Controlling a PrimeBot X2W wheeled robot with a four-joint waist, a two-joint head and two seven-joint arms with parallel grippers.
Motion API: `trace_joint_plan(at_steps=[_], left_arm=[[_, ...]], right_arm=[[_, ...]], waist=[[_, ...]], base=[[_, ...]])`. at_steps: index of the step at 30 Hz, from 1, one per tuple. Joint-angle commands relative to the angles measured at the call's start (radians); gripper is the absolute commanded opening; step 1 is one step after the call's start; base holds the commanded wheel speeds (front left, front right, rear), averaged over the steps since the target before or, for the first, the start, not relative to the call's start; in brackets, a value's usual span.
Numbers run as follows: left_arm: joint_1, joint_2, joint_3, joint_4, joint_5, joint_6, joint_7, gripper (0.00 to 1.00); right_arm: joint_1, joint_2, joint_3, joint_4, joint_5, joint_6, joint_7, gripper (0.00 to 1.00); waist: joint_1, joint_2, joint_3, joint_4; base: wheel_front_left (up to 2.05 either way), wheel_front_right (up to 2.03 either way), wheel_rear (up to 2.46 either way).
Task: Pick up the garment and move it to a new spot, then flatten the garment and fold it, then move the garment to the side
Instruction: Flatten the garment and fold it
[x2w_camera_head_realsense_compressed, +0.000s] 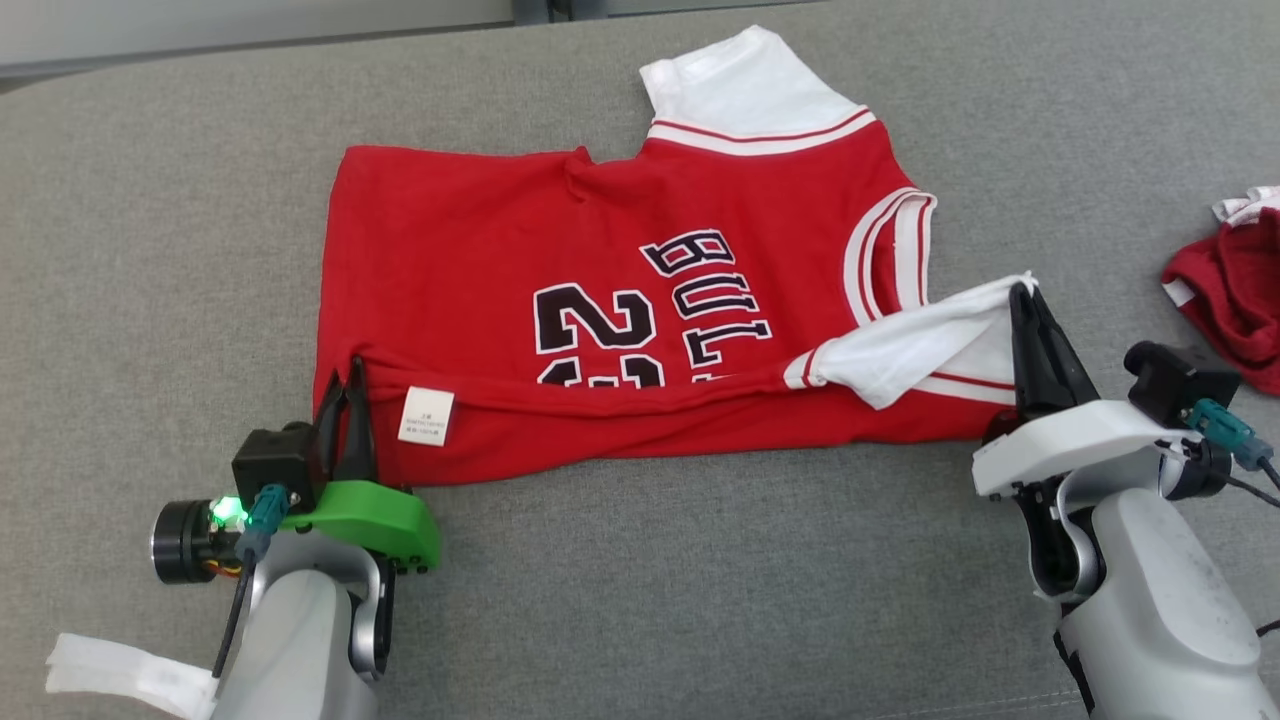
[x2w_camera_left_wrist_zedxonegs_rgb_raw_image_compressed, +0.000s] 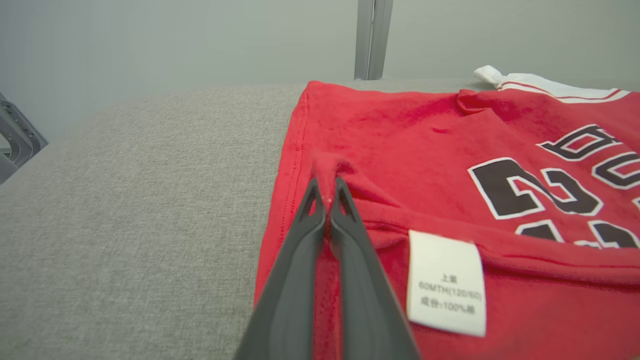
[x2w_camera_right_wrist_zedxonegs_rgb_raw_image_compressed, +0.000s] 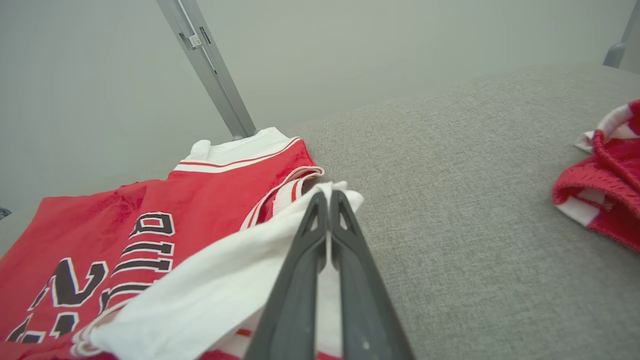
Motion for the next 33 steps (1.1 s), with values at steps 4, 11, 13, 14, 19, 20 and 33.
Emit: trace_joint_plan(at_steps=[4, 11, 13, 14, 19, 20, 33], left_arm=[[-0.064, 0.006, 0.016, 0.02, 0.003, 0.022, 0.0, 0.0], [-0.105, 0.006, 0.023, 0.024, 0.024, 0.012, 0.0, 0.0], [-0.112, 0.006, 0.022, 0.026, 0.03, 0.012, 0.0, 0.4], [-0.114, 0.006, 0.022, 0.026, 0.032, 0.014, 0.0, 0.53], [-0.086, 0.006, 0.029, -0.001, 0.011, 0.038, 0.0, 1.0], [-0.074, 0.006, 0.03, -0.01, 0.002, 0.042, 0.0, 1.0], [0.062, 0.006, 0.003, -0.062, -0.056, 0.064, 0.0, 1.0]], right_arm=[[-0.066, -0.002, -0.018, 0.027, -0.028, -0.001, -0.003, 0.0], [-0.132, 0.013, -0.036, 0.05, -0.057, -0.001, -0.003, 0.0], [-0.144, 0.016, -0.039, 0.053, -0.06, -0.001, -0.003, 0.0], [-0.146, 0.018, -0.042, 0.054, -0.06, -0.001, -0.003, 0.44], [-0.127, 0.023, -0.068, 0.0, -0.044, -0.001, -0.003, 1.0], [-0.114, 0.019, -0.071, -0.017, -0.051, -0.001, -0.003, 1.0], [0.14, -0.007, -0.038, -0.143, 0.028, -0.001, -0.003, 1.0]], waist=[[0.0, 0.0, 0.072, 0.016], [0.0, 0.0, 0.108, 0.019], [0.0, 0.0, 0.113, 0.02], [0.0, 0.0, 0.114, 0.02], [0.0, 0.0, 0.117, 0.02], [0.0, 0.0, 0.115, 0.02], [0.0, 0.0, 0.095, 0.021]], base=[[0.0, 0.0, 0.0], [0.0, 0.0, 0.0], [0.0, 0.0, 0.0], [0.0, 0.0, 0.0], [0.0, 0.0, 0.0], [0.0, 0.0, 0.0], [0.0, 0.0, 0.0]])
